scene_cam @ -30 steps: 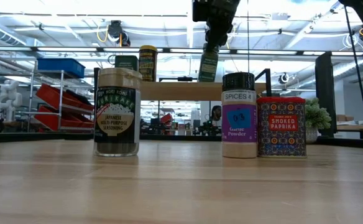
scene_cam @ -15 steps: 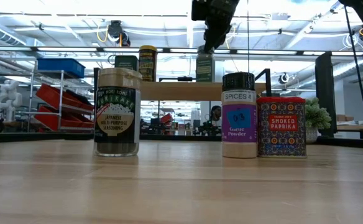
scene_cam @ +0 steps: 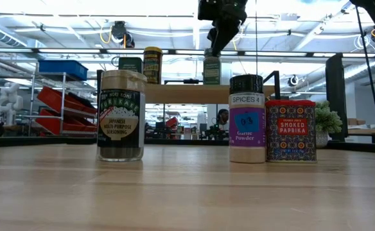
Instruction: Shelf spices
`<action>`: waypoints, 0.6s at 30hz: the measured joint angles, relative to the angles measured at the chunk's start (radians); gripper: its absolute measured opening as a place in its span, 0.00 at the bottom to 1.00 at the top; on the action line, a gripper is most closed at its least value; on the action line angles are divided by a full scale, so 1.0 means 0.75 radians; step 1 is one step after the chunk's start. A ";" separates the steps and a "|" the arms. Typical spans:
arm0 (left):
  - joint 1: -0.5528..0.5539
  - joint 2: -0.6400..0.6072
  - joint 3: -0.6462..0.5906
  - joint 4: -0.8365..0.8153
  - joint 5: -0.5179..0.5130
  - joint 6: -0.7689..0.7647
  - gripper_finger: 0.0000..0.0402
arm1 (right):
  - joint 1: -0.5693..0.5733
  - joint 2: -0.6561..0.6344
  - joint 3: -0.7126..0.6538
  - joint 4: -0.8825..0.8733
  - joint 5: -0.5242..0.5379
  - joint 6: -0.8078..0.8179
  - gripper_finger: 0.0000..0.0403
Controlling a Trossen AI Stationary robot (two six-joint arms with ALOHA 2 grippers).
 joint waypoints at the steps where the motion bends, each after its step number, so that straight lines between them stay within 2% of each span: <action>1: 0.000 0.000 0.000 0.000 0.000 0.000 0.76 | 0.000 0.000 0.000 0.004 0.000 -0.019 0.58; 9: 0.000 0.000 0.000 0.000 -0.002 0.000 0.76 | 0.001 0.000 0.000 0.014 -0.005 -0.076 0.58; 18: 0.001 0.000 0.000 0.000 -0.003 0.001 0.76 | 0.001 0.000 0.000 -0.010 -0.020 0.247 0.62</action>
